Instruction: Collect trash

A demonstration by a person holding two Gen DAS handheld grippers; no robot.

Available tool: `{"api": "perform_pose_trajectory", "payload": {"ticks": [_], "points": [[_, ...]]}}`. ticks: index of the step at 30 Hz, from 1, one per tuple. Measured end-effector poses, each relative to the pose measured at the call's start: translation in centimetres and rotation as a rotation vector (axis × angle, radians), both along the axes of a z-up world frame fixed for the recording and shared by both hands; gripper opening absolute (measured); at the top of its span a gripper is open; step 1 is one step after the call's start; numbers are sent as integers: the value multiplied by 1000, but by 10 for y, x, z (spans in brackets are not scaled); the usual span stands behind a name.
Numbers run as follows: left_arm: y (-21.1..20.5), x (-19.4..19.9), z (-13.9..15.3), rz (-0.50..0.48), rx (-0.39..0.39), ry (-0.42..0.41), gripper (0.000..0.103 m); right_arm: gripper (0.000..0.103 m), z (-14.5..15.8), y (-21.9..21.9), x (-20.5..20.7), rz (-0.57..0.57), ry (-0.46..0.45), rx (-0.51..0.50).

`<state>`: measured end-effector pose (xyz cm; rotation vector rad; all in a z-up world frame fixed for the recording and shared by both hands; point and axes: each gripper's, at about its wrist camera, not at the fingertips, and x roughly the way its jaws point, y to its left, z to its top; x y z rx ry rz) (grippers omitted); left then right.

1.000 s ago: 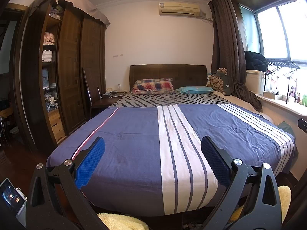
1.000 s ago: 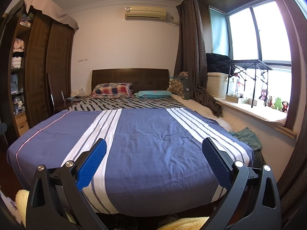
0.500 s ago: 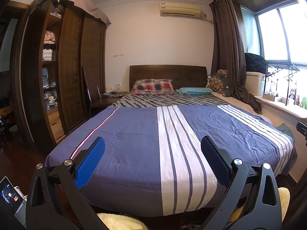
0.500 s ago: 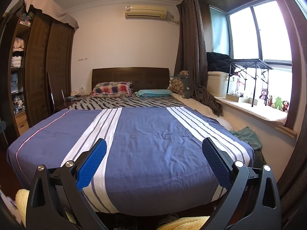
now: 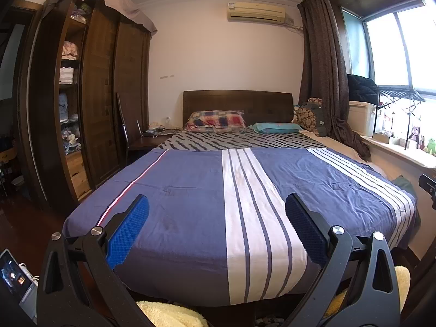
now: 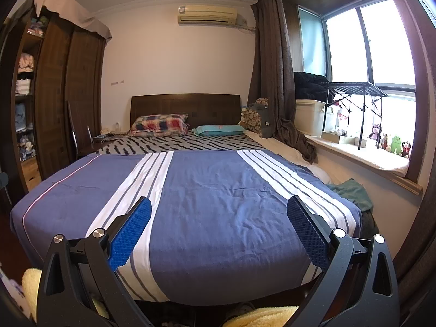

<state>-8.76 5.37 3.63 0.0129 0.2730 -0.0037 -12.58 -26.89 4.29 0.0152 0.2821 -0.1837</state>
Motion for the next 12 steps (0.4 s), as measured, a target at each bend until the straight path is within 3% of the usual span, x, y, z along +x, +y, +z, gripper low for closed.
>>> {"api": "perform_pose_trajectory", "payload": {"ticks": [12], "points": [[5,3,-2,-16,-28,24,95,100,-2,1,2,7,9,5]]}}
